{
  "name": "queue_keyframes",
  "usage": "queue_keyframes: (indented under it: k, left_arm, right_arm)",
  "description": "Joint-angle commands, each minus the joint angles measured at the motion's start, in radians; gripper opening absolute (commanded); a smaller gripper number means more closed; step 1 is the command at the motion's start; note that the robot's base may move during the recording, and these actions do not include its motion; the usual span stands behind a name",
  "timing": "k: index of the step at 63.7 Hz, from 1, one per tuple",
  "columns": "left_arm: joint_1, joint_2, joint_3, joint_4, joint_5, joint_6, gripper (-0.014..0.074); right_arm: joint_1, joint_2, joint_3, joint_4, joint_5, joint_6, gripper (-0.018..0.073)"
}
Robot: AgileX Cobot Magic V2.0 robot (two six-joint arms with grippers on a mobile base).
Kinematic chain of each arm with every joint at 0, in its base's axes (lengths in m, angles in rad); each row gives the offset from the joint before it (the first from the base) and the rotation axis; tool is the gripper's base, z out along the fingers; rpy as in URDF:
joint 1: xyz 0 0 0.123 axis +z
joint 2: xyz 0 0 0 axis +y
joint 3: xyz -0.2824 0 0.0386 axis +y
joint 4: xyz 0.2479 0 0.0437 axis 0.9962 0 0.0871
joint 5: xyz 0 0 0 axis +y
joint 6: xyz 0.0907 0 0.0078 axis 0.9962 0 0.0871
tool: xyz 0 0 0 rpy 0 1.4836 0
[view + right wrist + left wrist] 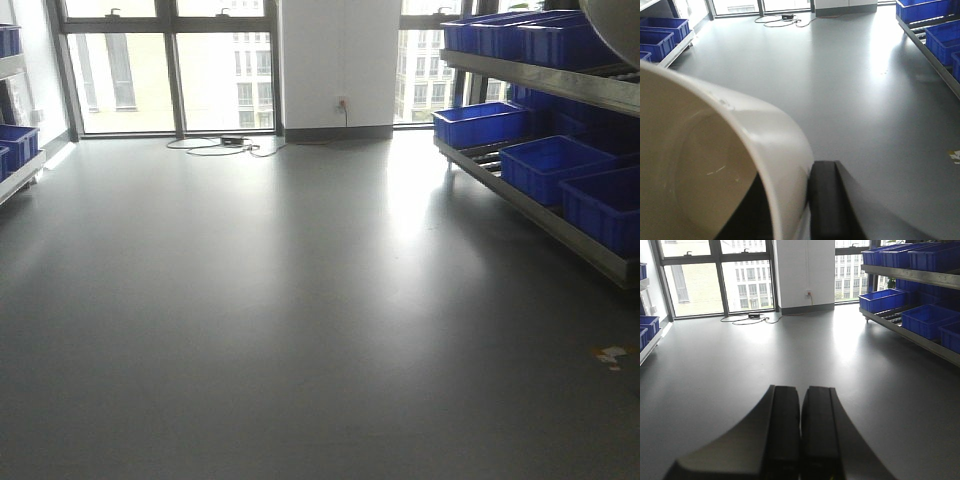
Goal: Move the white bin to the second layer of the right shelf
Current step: 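Turn and drive the base up to the roller-track shelf rack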
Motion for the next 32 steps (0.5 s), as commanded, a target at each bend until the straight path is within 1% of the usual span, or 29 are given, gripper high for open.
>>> queue_keyframes:
  k: [1, 32]
  left_arm:
    - [-0.004, -0.014, 0.037, -0.005, -0.086, -0.004, 0.0085]
    - [-0.004, -0.014, 0.037, -0.005, -0.086, -0.004, 0.0085]
  right_arm:
    - [-0.006, 0.004, -0.03, 0.0, -0.101, -0.004, 0.0055]
    - [-0.006, 0.005, -0.03, 0.0, -0.101, -0.004, 0.0055]
